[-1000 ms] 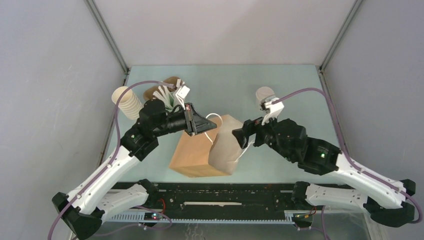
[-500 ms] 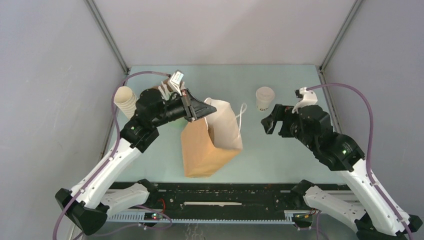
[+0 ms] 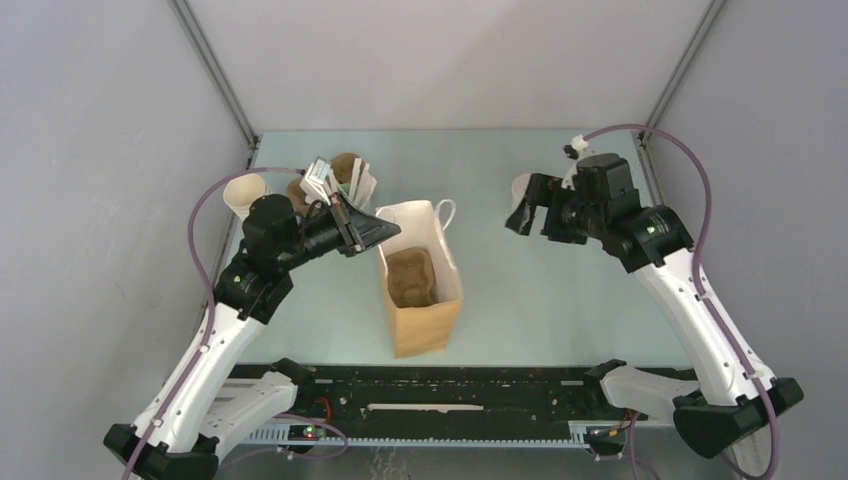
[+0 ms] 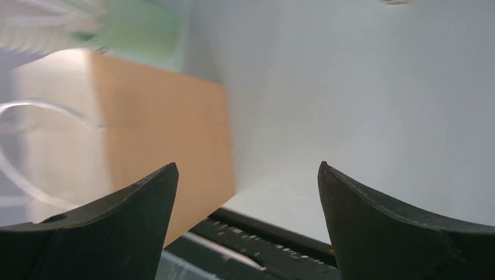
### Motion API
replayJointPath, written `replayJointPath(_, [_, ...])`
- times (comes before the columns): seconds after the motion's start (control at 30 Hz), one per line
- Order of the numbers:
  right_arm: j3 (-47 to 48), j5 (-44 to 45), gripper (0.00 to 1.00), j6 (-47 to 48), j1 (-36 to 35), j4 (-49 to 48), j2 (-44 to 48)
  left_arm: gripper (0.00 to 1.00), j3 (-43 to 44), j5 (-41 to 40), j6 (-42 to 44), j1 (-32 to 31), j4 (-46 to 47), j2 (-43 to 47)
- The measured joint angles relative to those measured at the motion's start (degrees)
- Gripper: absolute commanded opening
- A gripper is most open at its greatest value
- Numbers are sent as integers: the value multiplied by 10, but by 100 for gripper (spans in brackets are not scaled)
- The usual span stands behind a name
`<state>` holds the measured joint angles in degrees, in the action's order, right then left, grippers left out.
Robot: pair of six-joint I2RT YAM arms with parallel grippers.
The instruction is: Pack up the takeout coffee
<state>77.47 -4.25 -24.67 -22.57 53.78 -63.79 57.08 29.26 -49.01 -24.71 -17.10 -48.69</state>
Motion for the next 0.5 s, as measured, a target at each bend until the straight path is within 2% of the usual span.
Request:
replayJointPath(0.1, [47,-11,97,-50,-80,-9,-17,0,-1,7,4,8,-17,8])
replayJointPath(0.23, [87,-17,91,-124,-205,-66,-36,0,-1,23,13,9,-27,9])
replayJointPath(0.43, [81,3,91,-198,-262,-139,-78,0,0,39,30,10,-46,5])
replayJointPath(0.5, [74,13,84,-204,-266,-159,-92,0,0,43,32,10,-50,5])
